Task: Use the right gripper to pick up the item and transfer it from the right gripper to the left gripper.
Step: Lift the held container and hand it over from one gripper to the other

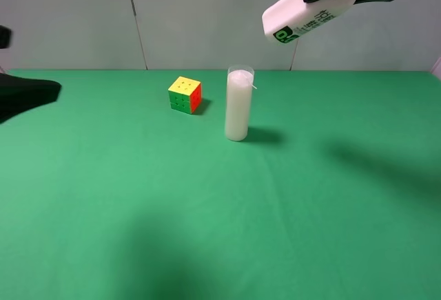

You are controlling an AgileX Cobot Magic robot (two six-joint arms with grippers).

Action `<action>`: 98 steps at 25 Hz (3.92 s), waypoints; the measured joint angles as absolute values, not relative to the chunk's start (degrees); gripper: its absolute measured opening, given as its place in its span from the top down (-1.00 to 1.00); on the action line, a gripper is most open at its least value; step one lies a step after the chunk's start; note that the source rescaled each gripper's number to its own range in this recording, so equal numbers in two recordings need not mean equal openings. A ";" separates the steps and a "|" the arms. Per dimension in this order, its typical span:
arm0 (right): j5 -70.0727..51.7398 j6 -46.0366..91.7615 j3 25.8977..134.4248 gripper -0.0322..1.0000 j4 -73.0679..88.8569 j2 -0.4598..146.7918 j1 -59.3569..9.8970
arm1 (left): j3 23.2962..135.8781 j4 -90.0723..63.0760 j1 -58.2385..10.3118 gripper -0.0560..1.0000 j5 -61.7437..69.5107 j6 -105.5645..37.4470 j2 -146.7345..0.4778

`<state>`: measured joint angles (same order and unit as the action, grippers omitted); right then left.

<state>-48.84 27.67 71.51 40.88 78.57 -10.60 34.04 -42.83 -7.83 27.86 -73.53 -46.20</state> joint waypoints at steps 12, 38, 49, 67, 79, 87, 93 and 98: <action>-49.98 29.71 71.51 0.88 43.03 78.57 -10.60 | 42.84 -67.15 -10.43 -1.00 32.65 -114.17 -57.34; -59.48 37.28 77.60 0.88 55.54 82.14 -10.60 | 58.06 -78.55 -13.41 -1.00 49.53 -125.17 -75.28; -59.60 37.30 77.67 0.88 55.79 82.14 -10.60 | 58.06 -79.07 -20.34 -1.00 40.48 -130.03 -79.49; -60.64 38.18 77.73 0.88 57.58 82.14 -10.60 | 58.06 -92.79 -22.57 -1.00 37.95 -139.94 -80.18; -60.93 38.55 77.73 0.88 57.82 82.14 -10.60 | 62.06 -92.78 -26.91 -1.00 31.11 -138.90 -84.51; -60.86 39.64 77.73 0.88 56.72 82.14 -14.34 | 65.14 -92.80 -28.70 -1.00 31.35 -137.96 -88.57; -60.82 39.64 77.73 0.88 55.49 82.14 -14.58 | 65.92 -92.80 -29.87 -1.00 31.09 -137.90 -90.68; -60.82 39.64 77.73 0.88 55.49 82.14 -14.58 | 66.43 -92.80 -29.94 -1.00 30.35 -138.10 -92.01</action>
<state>-60.82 39.64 77.73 55.49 82.14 -14.58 66.43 -92.80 -29.94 30.35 -138.10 -92.01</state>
